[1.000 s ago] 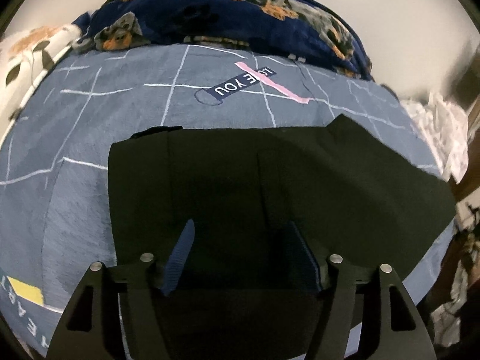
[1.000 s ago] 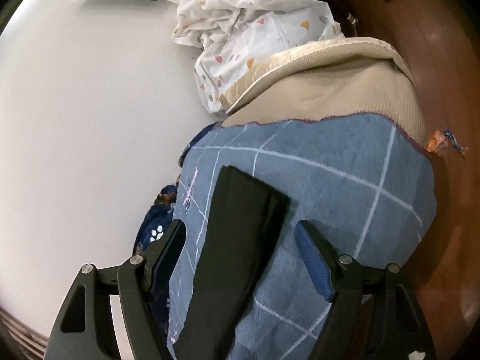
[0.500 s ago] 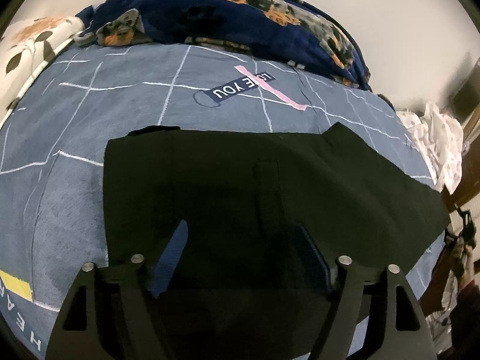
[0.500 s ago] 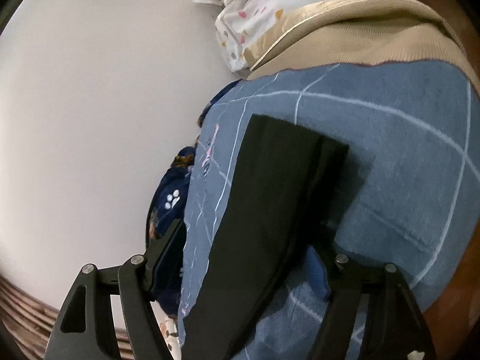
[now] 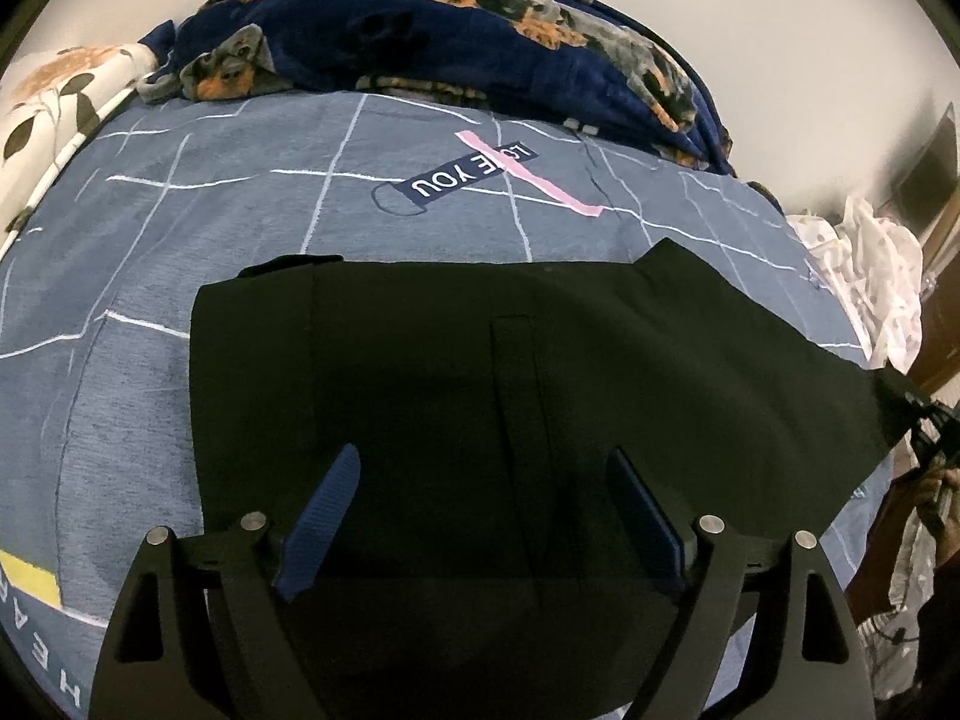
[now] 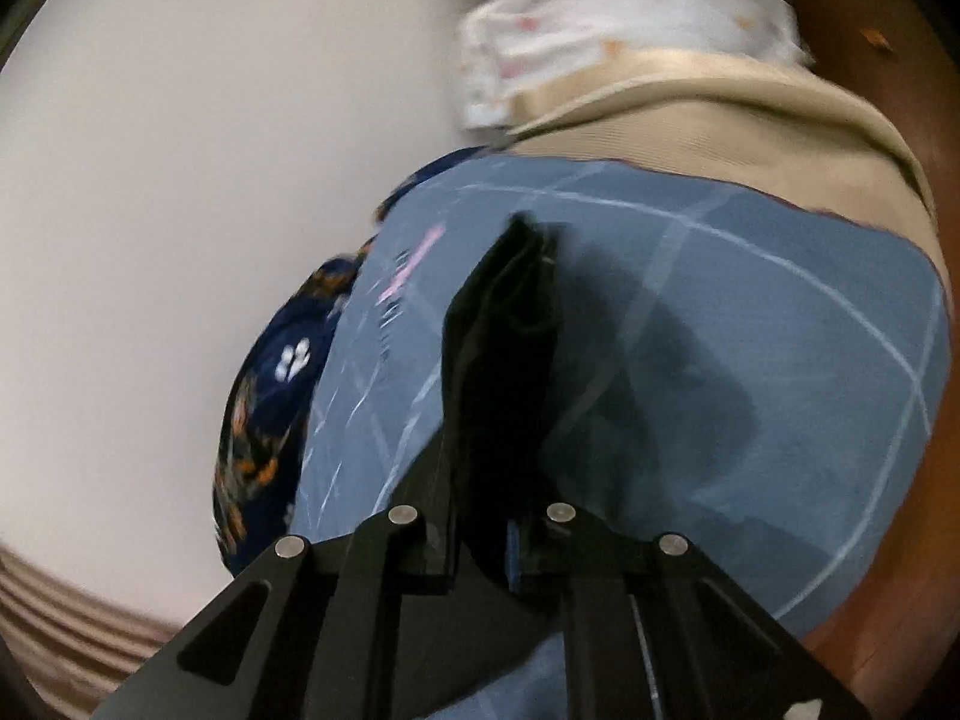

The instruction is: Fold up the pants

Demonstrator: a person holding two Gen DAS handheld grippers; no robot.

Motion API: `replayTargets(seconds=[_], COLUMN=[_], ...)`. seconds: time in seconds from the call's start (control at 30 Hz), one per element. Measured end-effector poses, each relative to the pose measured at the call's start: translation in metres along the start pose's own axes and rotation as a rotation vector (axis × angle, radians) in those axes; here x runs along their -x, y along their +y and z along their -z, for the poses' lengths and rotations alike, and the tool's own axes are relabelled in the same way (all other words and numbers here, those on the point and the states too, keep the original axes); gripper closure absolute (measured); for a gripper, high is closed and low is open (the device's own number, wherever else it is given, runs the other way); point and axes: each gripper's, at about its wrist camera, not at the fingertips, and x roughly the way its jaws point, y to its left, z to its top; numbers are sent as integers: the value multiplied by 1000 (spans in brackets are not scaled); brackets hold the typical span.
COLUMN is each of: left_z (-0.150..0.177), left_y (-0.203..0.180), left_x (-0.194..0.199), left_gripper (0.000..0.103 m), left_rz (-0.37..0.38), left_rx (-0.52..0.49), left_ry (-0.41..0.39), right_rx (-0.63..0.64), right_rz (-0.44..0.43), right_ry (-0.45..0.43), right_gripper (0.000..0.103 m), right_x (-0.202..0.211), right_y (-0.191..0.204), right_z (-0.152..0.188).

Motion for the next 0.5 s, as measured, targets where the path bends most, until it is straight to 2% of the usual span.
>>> replayTargets(seconds=[0.2,0.3,0.43,0.5], left_z=[1,2,3,3], left_y=[-2,-5,-4,-2], left_x=[0,-1,-1,0], left_gripper=[16,15,14,14], left_rz=[5,-2,8,18], left_rx=[-17,-35,-32,-25], left_ry=[-6,-5,-9,-10], right_rx=[148,187,243,301], right_rz=[-59,-108,-115,-84], right_ry=[62,136,235,276], right_gripper=[92,92,92,92], right_x=[-10,-26,-52,-62], right_y=[61,86,108,114], right_z=[37,72,117,136])
